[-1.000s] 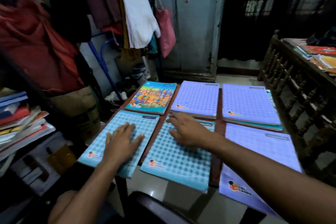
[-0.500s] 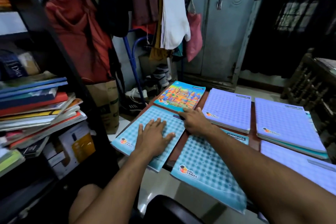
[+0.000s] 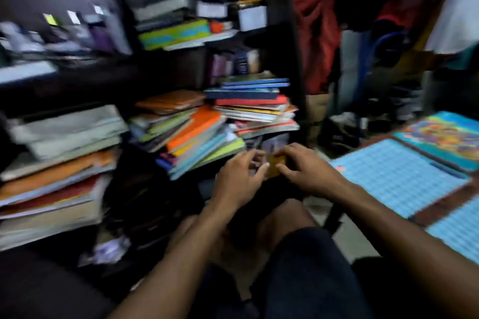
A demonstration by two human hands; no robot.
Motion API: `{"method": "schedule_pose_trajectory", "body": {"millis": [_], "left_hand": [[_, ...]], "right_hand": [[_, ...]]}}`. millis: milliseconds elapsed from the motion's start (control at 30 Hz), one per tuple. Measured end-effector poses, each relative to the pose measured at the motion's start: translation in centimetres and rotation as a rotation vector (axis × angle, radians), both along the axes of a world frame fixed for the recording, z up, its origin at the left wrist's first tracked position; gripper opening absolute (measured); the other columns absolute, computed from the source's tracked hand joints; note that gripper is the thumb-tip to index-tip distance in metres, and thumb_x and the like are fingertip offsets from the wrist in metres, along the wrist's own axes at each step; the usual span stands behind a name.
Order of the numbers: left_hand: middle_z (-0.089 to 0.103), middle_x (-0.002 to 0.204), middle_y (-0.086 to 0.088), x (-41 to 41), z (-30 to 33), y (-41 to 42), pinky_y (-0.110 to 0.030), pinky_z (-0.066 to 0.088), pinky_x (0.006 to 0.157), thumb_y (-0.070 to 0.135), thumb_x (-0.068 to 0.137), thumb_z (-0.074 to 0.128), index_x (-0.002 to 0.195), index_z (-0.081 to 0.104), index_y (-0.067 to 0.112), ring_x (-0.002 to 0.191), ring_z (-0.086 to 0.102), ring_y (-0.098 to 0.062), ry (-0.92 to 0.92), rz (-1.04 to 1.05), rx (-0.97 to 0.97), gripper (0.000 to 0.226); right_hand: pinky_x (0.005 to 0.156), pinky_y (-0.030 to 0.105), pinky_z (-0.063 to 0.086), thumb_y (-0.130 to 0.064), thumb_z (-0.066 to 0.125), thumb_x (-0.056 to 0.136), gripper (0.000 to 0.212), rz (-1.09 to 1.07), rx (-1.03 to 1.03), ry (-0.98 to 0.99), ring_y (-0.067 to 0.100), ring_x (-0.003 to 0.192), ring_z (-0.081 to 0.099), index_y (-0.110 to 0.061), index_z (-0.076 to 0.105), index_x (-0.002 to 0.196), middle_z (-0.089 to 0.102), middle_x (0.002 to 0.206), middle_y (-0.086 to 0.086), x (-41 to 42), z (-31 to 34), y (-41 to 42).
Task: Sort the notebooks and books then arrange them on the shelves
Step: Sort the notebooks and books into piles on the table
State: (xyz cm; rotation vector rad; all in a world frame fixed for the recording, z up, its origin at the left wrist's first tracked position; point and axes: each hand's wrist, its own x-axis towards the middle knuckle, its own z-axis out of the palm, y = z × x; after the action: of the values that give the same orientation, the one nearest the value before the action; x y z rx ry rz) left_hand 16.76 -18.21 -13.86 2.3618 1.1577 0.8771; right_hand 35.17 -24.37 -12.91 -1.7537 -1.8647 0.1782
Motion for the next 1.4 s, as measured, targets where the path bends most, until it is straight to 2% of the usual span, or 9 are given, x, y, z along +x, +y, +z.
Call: {"method": "schedule_pose_trajectory", "body": {"millis": [200, 400, 500, 700, 833, 1033, 1167, 1300, 1400], "left_hand": [[0.062, 0.111, 0.009, -15.8, -1.4, 1.1, -0.032, 0.052, 0.079, 0.032, 0.087, 0.071, 0.111, 0.067, 0.03, 0.1, 0.064, -0.02, -0.046, 0.42, 0.177, 0.024], [0.035, 0.145, -0.003, -18.7, -2.9, 4.0, -0.037, 0.05, 0.091, 0.025, 0.083, 0.081, 0.146, 0.039, 0.029, 0.125, 0.052, -0.026, -0.159, 0.467, -0.111, 0.075], [0.033, 0.149, -0.004, -18.1, -2.7, 5.5, -0.035, 0.047, 0.096, 0.022, 0.084, 0.079, 0.153, 0.029, 0.033, 0.127, 0.051, -0.024, -0.249, 0.388, -0.185, 0.086], [0.015, 0.148, -0.003, -18.6, -1.3, 8.2, -0.041, 0.048, 0.101, 0.051, 0.082, 0.075, 0.152, 0.027, 0.042, 0.134, 0.038, -0.026, 0.248, 0.428, 0.071, 0.086], [0.017, 0.138, 0.001, -19.7, -0.4, 9.4, -0.038, 0.051, 0.098, 0.063, 0.075, 0.077, 0.15, 0.035, 0.04, 0.131, 0.036, -0.021, 0.237, 0.349, 0.03, 0.09], [0.023, 0.138, 0.012, -20.5, 1.4, 11.8, -0.04, 0.045, 0.108, 0.047, 0.082, 0.079, 0.146, 0.046, 0.04, 0.126, 0.046, -0.017, 0.119, 0.131, -0.02, 0.072], [0.023, 0.16, 0.012, -20.0, 1.1, 11.9, -0.039, 0.031, 0.119, 0.024, 0.088, 0.072, 0.151, 0.04, 0.035, 0.143, 0.028, -0.017, 0.259, 0.053, 0.019, 0.072], [0.024, 0.163, 0.011, -18.9, 1.6, 12.3, -0.04, 0.04, 0.109, 0.016, 0.09, 0.066, 0.155, 0.029, 0.039, 0.141, 0.03, -0.022, 0.395, 0.117, 0.155, 0.078], [0.031, 0.16, 0.013, -17.2, 1.7, 12.3, -0.04, 0.052, 0.086, 0.022, 0.094, 0.064, 0.154, 0.026, 0.042, 0.13, 0.043, -0.026, 0.528, 0.268, 0.275, 0.074]], "right_hand": [[0.099, 0.036, 0.045, -0.035, 0.063, 0.093, 0.042, 0.148, -0.072, 0.059, 0.023, 0.119, 0.055, -0.016, 0.057, 0.13, 0.059, 0.127, 0.006, -13.3, -0.6, 4.6], [0.089, 0.032, 0.053, -0.043, 0.065, 0.094, 0.042, 0.014, -0.268, 0.403, 0.016, 0.105, 0.063, -0.018, 0.06, 0.128, 0.067, 0.117, 0.001, -17.4, -1.9, 6.6], [0.095, 0.036, 0.051, -0.039, 0.064, 0.095, 0.044, 0.055, -0.19, 0.28, 0.017, 0.113, 0.059, -0.018, 0.055, 0.133, 0.063, 0.124, 0.002, -17.9, -1.6, 7.4], [0.102, 0.04, 0.041, -0.029, 0.063, 0.089, 0.061, 0.119, 0.11, -0.196, 0.027, 0.126, 0.041, -0.02, 0.04, 0.144, 0.042, 0.138, 0.007, -18.2, -0.2, 10.4], [0.099, 0.041, 0.044, -0.027, 0.064, 0.085, 0.065, 0.111, 0.052, -0.242, 0.028, 0.123, 0.046, -0.019, 0.039, 0.145, 0.04, 0.139, 0.007, -17.6, 0.2, 12.5], [0.106, 0.04, 0.042, -0.02, 0.065, 0.085, 0.06, 0.21, 0.012, -0.224, 0.029, 0.125, 0.044, -0.014, 0.041, 0.139, 0.035, 0.141, 0.009, -16.3, -2.1, 12.0], [0.107, 0.042, 0.042, -0.023, 0.066, 0.084, 0.064, 0.225, 0.0, -0.228, 0.028, 0.124, 0.044, -0.017, 0.04, 0.143, 0.035, 0.142, 0.005, -15.5, -2.6, 12.1], [0.106, 0.042, 0.042, -0.024, 0.066, 0.086, 0.065, 0.241, -0.033, -0.223, 0.028, 0.124, 0.043, -0.015, 0.04, 0.145, 0.037, 0.139, 0.005, -15.4, -2.5, 12.1], [0.108, 0.04, 0.041, -0.025, 0.067, 0.086, 0.068, 0.239, -0.059, -0.224, 0.027, 0.127, 0.042, -0.014, 0.038, 0.147, 0.035, 0.142, 0.006, -15.6, -2.3, 11.9]]}}
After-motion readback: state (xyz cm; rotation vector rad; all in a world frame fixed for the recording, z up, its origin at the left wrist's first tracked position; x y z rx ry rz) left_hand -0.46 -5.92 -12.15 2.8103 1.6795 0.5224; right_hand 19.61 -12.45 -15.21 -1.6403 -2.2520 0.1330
